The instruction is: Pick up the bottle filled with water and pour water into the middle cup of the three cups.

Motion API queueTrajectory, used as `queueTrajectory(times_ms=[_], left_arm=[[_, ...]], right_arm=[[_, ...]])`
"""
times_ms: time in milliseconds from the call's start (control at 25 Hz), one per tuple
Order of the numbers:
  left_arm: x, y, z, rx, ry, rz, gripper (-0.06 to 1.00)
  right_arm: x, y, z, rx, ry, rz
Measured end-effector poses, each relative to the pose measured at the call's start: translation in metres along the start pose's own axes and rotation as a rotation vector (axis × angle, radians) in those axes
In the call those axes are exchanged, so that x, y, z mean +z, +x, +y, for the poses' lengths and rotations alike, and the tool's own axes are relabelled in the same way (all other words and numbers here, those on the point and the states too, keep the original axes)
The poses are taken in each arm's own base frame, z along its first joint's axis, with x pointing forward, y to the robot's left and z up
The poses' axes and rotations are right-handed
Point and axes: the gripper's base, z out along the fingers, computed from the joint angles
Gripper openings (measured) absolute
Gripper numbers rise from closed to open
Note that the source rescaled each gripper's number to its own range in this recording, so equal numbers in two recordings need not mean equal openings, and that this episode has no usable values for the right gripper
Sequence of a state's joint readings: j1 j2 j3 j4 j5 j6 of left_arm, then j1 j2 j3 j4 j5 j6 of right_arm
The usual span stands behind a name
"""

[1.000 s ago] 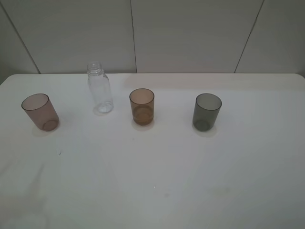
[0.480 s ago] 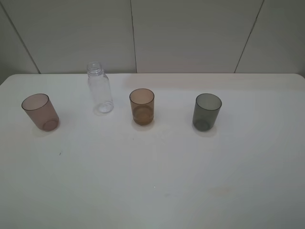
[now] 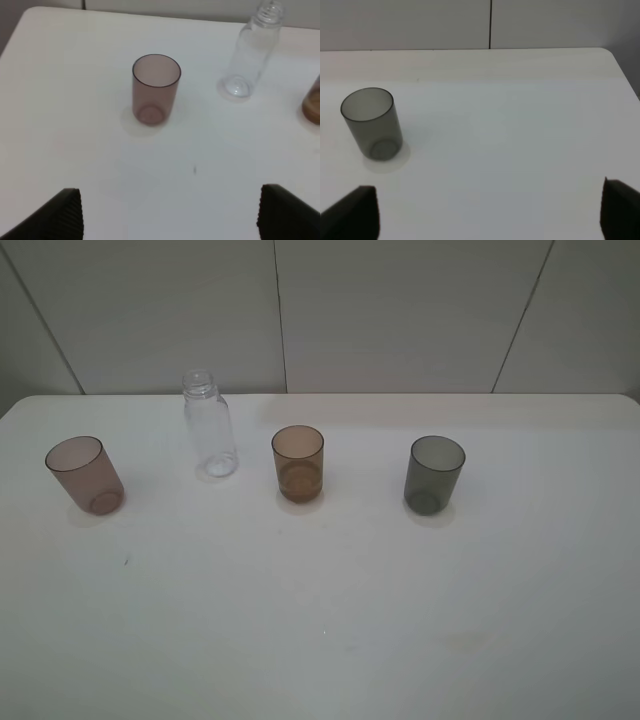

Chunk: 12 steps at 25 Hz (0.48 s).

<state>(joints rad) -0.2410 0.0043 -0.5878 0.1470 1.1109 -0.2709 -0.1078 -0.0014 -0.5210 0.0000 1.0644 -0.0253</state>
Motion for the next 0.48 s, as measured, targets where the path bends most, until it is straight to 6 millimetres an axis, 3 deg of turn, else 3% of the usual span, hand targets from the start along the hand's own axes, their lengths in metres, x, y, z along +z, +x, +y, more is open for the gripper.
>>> queueTrajectory(times_ms=[160, 480], left_arm=[[0.015, 0.013, 0.0, 0.01, 0.004, 0.037, 0.58], [0.016, 0.013, 0.001, 0.114, -0.013, 0.03, 0.58]], right_arm=[[0.0, 0.0, 0.0, 0.0, 0.0, 0.0], [0.0, 0.0, 0.0, 0.0, 0.0, 0.0]])
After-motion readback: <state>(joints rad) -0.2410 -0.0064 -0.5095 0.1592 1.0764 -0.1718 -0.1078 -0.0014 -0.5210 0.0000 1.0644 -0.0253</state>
